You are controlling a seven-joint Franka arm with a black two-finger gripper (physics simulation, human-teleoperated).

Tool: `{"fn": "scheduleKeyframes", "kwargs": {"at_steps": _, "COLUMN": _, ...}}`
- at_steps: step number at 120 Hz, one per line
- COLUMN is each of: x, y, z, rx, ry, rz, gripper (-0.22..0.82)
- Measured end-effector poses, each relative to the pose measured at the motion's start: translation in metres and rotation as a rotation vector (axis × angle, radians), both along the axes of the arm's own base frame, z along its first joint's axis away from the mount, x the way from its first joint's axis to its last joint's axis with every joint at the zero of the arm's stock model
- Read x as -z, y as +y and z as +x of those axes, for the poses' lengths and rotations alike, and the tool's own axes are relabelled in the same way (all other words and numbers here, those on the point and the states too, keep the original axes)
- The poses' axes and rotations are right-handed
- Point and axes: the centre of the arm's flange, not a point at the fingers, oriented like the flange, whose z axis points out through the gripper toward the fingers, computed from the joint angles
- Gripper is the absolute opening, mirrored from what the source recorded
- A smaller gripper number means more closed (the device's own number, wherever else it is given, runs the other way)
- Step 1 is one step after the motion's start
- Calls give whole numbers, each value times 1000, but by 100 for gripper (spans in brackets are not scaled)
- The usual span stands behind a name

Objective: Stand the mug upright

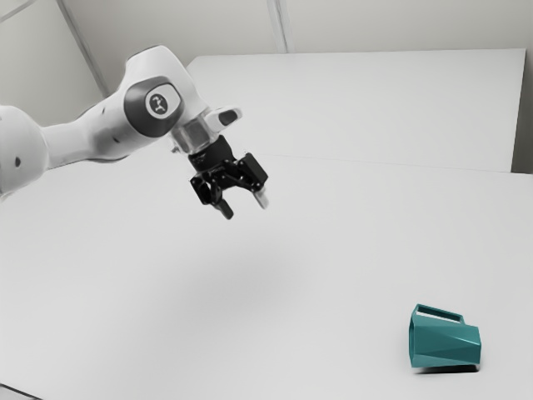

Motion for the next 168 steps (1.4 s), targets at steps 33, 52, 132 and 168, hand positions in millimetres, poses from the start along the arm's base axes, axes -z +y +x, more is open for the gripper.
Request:
{"fn": "scheduleKeyframes", "kwargs": {"at_steps": 33, "x": 87, "y": -117, "z": -25, "rx": -106, "ry": 137, "rz": -186, "gripper": 60}}
{"fn": "scheduleKeyframes", "kwargs": {"at_steps": 52, "x": 115, "y": -156, "z": -41, "rx": -183, "ry": 202, "rz": -252, "gripper": 60}}
{"fn": "scheduleKeyframes", "kwargs": {"at_steps": 132, "x": 171, "y": -244, "z": -50, "rx": -291, "ry": 364, "rz": -366, "gripper": 60}}
{"fn": "scheduleKeyframes", "kwargs": {"at_steps": 168, "x": 177, "y": -271, "z": -52, "rx": -341, "ry": 432, "rz": -441, "gripper": 60}}
